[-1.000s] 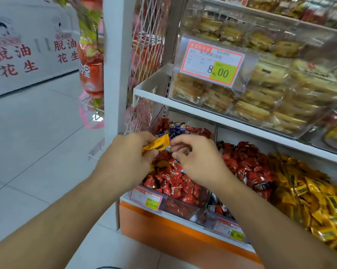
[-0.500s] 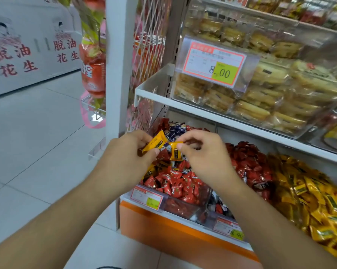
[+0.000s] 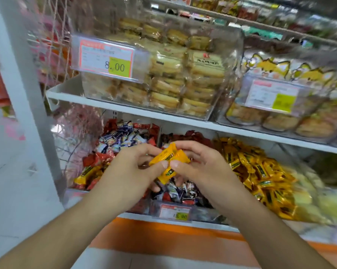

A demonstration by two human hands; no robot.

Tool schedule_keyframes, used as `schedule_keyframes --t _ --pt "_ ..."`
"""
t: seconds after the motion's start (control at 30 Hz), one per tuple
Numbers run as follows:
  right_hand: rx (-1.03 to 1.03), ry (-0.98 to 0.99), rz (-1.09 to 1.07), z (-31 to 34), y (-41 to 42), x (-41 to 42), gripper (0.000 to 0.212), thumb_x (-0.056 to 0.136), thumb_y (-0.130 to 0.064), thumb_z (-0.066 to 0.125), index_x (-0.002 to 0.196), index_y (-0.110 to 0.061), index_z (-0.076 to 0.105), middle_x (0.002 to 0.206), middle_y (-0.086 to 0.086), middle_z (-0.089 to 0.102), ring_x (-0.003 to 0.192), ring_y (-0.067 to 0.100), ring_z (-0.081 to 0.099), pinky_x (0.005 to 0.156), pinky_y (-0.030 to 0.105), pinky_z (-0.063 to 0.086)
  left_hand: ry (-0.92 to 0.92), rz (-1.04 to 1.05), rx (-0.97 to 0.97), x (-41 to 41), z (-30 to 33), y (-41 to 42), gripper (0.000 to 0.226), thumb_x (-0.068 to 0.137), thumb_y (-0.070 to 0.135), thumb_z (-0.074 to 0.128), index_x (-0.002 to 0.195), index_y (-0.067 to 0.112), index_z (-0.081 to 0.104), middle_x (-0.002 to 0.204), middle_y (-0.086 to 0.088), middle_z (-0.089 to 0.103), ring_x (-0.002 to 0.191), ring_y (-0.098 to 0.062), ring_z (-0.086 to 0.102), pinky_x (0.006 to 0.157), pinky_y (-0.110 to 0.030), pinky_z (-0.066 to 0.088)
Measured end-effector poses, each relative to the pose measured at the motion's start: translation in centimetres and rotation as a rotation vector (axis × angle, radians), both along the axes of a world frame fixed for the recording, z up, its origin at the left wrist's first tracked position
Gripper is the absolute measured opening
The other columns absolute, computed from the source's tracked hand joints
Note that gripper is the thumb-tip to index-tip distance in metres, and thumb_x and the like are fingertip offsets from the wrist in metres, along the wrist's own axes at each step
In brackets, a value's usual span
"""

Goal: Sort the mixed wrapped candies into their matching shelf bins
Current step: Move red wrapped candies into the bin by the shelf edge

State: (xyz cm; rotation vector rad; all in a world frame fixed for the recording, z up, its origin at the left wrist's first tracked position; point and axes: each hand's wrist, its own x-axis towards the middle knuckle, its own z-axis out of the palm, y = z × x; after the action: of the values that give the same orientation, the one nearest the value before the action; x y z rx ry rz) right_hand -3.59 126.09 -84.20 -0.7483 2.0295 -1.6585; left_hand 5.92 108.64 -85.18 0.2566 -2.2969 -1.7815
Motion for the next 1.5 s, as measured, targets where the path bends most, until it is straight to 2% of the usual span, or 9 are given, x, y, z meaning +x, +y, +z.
schedule_keyframes --t 0.3,0.5,0.57,0.7,0.87,0.97,1.1,1.33,1.5 --pt "-0.006 0.066 -0.370 -0.8 8.1 -4.5 0.012 0.095 -0.024 0.076 0.107 -0.021 0.076 0.085 0.003 0.074 0.071 0.027 0.072 0.074 0.050 0.060 -0.071 -0.033 -0.023 -3.4 -1.7 4.3 0.042 0.078 0.055 0.070 0.117 0.040 0.067 0.113 0.018 0.072 0.095 -0.009 0.074 0.088 -0.039 0.059" --pt "0.232 0.304 -0.674 -1.1 12.9 -9.0 0.021 0.092 -0.027 0.079 0.111 -0.031 0.070 0.101 -0.019 0.075 0.094 0.012 0.073 0.078 0.034 0.060 -0.047 0.011 -0.198 -3.7 -2.1 4.2 0.014 0.090 0.042 0.070 0.104 0.040 0.069 0.107 0.029 0.069 0.101 0.002 0.067 0.085 -0.028 0.055" --pt "0.408 0.407 -0.634 -1.2 13.1 -9.1 0.039 0.093 -0.030 0.078 0.129 -0.038 0.065 0.112 -0.028 0.066 0.082 0.006 0.069 0.068 0.018 0.053 -0.054 0.020 -0.277 -3.4 -1.8 4.0 0.014 0.091 0.044 0.068 0.105 0.043 0.066 0.106 0.035 0.067 0.100 0.012 0.063 0.078 -0.017 0.050" --pt "0.582 0.559 -0.574 -1.0 11.4 -8.3 0.051 0.095 -0.032 0.074 0.143 -0.032 0.058 0.130 -0.016 0.061 0.052 0.004 0.055 0.060 0.021 0.044 -0.079 0.052 -0.392 -2.4 -1.0 2.1 0.017 0.091 0.046 0.066 0.109 0.045 0.064 0.103 0.027 0.070 0.103 0.010 0.062 0.095 -0.028 0.051" --pt "0.591 0.618 -0.464 -0.5 6.8 -6.0 0.038 0.097 -0.033 0.069 0.134 -0.032 0.062 0.112 0.000 0.071 0.054 0.003 0.058 0.058 0.018 0.040 -0.080 0.160 -0.595 -1.0 -0.8 -3.0 0.028 0.096 0.043 0.064 0.123 0.043 0.059 0.122 0.025 0.062 0.113 -0.001 0.060 0.100 -0.032 0.050" --pt "0.588 0.669 -0.318 -0.5 3.4 -4.0 0.036 0.098 -0.033 0.067 0.134 -0.035 0.062 0.125 -0.008 0.066 0.077 -0.007 0.058 0.078 0.017 0.045 -0.118 0.088 -0.801 0.7 -0.8 -7.7 0.062 0.093 0.051 0.063 0.149 0.035 0.042 0.154 0.017 0.038 0.142 -0.007 0.038 0.115 -0.024 0.030" --pt "0.550 0.718 -0.144 -0.7 -1.2 -1.6 0.036 0.100 -0.029 0.066 0.135 -0.034 0.062 0.142 -0.023 0.054 0.132 -0.005 0.045 0.102 -0.002 0.022 -0.408 -0.028 -0.784 3.9 -1.5 -12.9 0.111 0.086 0.063 0.063 0.162 0.030 -0.010 0.167 0.018 -0.016 0.151 0.001 -0.012 0.116 -0.018 0.002" --pt "0.545 0.729 0.223 -1.9 -10.2 1.3 0.038 0.106 -0.028 0.058 0.144 -0.036 0.055 0.152 -0.017 0.050 0.144 0.003 0.039 0.121 0.024 0.031 -0.556 -0.154 -0.613 5.1 -2.9 -14.5 0.133 0.082 0.066 0.070 0.144 0.038 -0.045 0.161 0.011 -0.035 0.143 0.002 -0.026 0.119 -0.024 0.000" --pt "0.594 0.662 0.412 -3.6 -16.8 1.1 0.035 0.101 -0.017 0.067 0.133 -0.031 0.068 0.124 -0.011 0.069 0.111 0.005 0.061 0.089 0.017 0.047 -0.581 -0.169 -0.583 5.1 -3.2 -15.4 0.142 0.078 0.065 0.076 0.143 0.034 -0.046 0.165 0.011 -0.027 0.153 -0.004 -0.009 0.124 -0.026 0.011"
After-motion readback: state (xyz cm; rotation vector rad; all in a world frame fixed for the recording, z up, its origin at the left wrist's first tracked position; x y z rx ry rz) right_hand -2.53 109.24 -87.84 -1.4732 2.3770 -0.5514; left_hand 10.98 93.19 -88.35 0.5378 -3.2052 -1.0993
